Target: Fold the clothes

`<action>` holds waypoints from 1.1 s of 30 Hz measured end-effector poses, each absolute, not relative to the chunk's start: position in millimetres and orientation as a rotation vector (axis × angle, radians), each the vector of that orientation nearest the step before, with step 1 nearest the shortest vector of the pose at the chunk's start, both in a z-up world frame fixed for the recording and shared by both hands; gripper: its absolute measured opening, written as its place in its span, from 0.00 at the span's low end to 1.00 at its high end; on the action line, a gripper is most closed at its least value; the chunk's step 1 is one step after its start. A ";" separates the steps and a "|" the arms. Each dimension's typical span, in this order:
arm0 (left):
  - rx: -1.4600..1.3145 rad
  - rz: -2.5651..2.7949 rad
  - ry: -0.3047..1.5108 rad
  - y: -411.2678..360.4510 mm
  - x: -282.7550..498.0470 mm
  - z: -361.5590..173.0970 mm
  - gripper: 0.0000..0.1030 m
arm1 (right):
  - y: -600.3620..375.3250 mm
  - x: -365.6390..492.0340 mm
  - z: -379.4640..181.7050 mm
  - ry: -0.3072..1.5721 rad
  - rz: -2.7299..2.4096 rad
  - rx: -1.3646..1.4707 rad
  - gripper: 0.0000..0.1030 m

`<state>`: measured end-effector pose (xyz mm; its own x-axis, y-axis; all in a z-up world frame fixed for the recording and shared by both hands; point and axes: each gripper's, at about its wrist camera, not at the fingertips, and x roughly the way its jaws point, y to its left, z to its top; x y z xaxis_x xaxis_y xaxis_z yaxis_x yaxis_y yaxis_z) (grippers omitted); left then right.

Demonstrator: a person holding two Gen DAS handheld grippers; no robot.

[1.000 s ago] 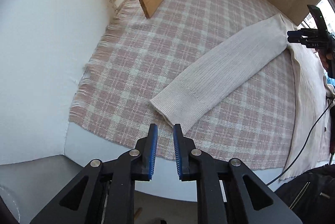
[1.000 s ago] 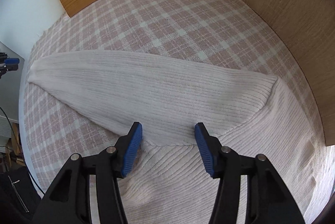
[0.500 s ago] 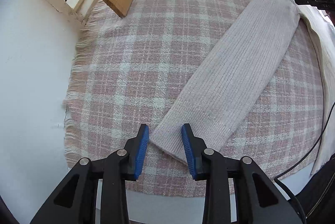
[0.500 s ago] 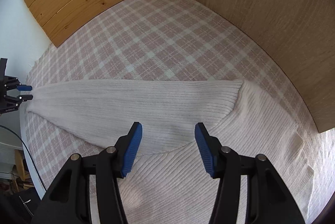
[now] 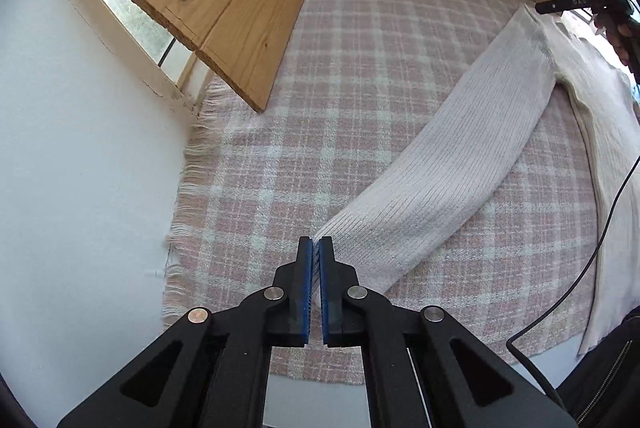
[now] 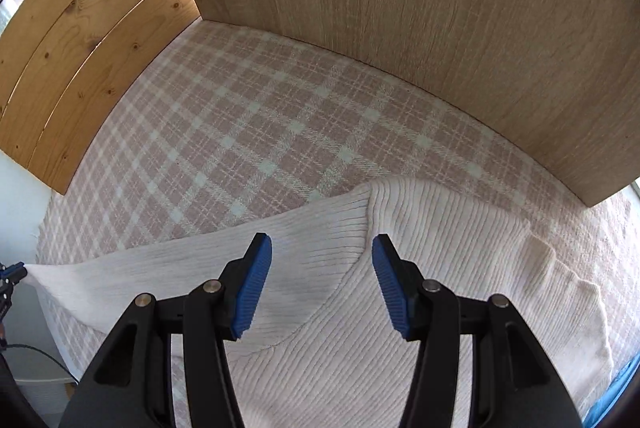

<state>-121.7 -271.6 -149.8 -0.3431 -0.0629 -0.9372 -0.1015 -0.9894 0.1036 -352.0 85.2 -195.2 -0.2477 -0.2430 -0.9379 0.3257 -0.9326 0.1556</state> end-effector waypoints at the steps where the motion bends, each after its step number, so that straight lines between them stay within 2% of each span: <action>1: -1.760 2.558 0.199 -271.3 -119.9 -142.2 0.02 | 80.7 -353.8 -199.2 0.071 -2.235 1.680 0.50; 6: -1.626 2.603 0.097 -269.5 -114.5 -109.9 0.02 | 61.7 -361.2 -210.5 0.001 -2.242 1.808 0.50; 17: -1.479 2.617 0.080 -249.1 -87.7 -76.1 0.02 | 42.8 -376.9 -229.6 -0.133 -2.143 2.038 0.50; 24: -1.418 2.603 0.088 -236.1 -78.0 -67.2 0.02 | 27.9 -372.5 -231.4 -0.007 -2.189 2.060 0.49; 25: -1.406 2.600 0.090 -232.7 -74.5 -64.9 0.02 | 25.8 -371.1 -231.0 0.022 -2.202 2.053 0.46; 27: -1.381 2.593 0.094 -226.0 -67.4 -60.3 0.02 | 22.0 -366.5 -229.2 0.114 -2.232 2.032 0.34; 29: -1.362 2.585 0.099 -219.3 -58.9 -56.4 0.02 | 25.0 -362.8 -226.1 0.124 -2.247 2.010 0.19; 31: -1.350 2.578 0.099 -212.8 -51.6 -53.8 0.02 | 43.5 -357.0 -223.2 0.041 -2.240 2.016 0.10; 33: -1.339 2.571 0.095 -206.3 -44.9 -51.6 0.02 | 59.2 -356.1 -222.3 -0.061 -2.204 2.028 0.08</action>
